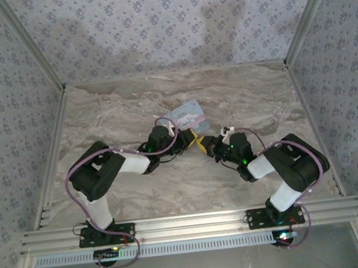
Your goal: Unlock a padlock with a key
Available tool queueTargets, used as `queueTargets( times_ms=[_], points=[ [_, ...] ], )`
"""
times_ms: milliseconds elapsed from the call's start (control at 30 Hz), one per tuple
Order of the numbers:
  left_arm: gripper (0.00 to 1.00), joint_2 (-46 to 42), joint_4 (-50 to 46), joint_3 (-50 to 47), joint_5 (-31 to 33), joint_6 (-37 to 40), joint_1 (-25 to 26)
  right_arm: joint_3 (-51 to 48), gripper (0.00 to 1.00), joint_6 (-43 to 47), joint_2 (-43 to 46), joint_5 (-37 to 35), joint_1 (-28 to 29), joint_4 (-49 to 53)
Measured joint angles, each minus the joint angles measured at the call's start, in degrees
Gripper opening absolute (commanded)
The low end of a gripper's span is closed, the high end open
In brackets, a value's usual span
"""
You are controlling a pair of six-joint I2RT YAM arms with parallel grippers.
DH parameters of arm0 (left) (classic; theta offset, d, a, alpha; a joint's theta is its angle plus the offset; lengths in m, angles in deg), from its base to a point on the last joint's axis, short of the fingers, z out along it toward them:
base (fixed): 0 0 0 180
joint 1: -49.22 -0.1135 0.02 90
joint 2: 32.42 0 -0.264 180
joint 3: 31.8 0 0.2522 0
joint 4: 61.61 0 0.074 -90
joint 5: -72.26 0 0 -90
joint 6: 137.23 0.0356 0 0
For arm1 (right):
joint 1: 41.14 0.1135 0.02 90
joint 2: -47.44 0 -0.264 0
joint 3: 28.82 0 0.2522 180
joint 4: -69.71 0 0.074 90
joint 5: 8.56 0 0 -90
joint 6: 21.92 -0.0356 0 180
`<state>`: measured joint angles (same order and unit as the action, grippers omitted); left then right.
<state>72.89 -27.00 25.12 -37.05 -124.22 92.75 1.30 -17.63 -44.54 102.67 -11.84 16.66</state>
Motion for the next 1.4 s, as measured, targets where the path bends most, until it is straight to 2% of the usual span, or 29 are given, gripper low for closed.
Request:
queueTargets(
  times_ms=[233,367,600,700,800,1033,1400],
  points=[
    [0.0,-1.2,-2.6,-0.59,-5.11,1.64,0.35,-3.26,0.26,1.88,4.66,0.61,-0.87,2.34],
    [0.0,-1.51,-3.76,-0.57,-6.45,2.6,0.02,-4.79,0.31,3.96,10.25,0.59,-1.31,7.39],
    [0.0,-1.73,-4.96,-0.55,-7.1,3.45,-0.35,-5.03,0.28,10.54,25.81,-0.28,-1.31,24.11],
    [0.0,-1.73,-5.09,-0.48,-7.19,3.45,-0.39,-4.96,0.3,12.83,29.07,-0.9,-1.31,29.29],
    [0.0,-1.73,-5.42,-0.09,-7.32,3.45,-0.39,-4.72,0.34,14.43,28.2,-1.05,-0.94,31.95],
    [0.0,-1.84,-6.43,0.31,-7.52,3.5,-0.39,-3.69,0.34,15.08,20.81,-1.07,1.18,29.46],
    [0.0,-1.84,-6.4,0.31,-7.74,3.45,-0.39,-1.49,0.26,14.4,16.87,-1.31,1.62,23.54]
  ],
)
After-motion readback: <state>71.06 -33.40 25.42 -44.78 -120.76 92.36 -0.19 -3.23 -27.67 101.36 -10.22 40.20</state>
